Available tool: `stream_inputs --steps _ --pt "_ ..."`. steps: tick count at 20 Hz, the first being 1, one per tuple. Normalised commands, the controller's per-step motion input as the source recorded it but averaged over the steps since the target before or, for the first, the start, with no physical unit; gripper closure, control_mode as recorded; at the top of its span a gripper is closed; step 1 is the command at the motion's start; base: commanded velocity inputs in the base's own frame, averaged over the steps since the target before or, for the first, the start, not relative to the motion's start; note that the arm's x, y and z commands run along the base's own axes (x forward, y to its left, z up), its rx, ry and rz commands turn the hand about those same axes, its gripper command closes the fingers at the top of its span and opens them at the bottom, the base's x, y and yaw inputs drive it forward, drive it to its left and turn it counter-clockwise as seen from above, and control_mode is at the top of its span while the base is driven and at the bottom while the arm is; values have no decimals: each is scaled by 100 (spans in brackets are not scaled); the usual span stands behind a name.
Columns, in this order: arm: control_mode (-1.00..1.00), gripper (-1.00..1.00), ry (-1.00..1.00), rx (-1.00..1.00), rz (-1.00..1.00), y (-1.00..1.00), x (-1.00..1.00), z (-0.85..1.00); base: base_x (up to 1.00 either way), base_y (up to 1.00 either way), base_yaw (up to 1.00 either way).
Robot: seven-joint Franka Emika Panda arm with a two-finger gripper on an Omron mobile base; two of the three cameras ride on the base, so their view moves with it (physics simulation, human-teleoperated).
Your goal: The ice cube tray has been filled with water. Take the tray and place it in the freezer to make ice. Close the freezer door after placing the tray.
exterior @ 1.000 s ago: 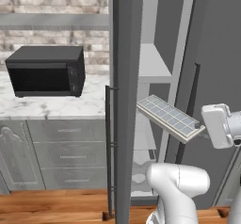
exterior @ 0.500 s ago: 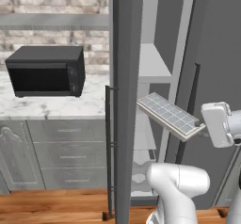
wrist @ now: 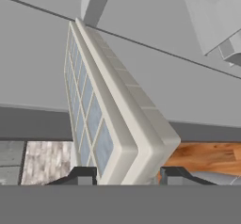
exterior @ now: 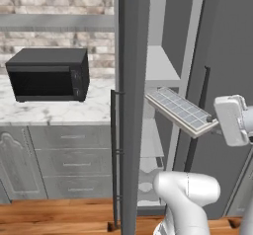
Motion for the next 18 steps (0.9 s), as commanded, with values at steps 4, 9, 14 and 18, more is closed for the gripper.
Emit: stream_inputs --steps 4,9,14,18 --pt "-100 100 0 0 -8 0 -1 30 0 0 0" --pt "-100 100 0 0 -19 2 0 22 0 0 0" --pt "-100 100 0 0 -23 0 -3 23 0 0 0" --pt "-100 100 0 0 -21 2 -12 20 0 0 0"
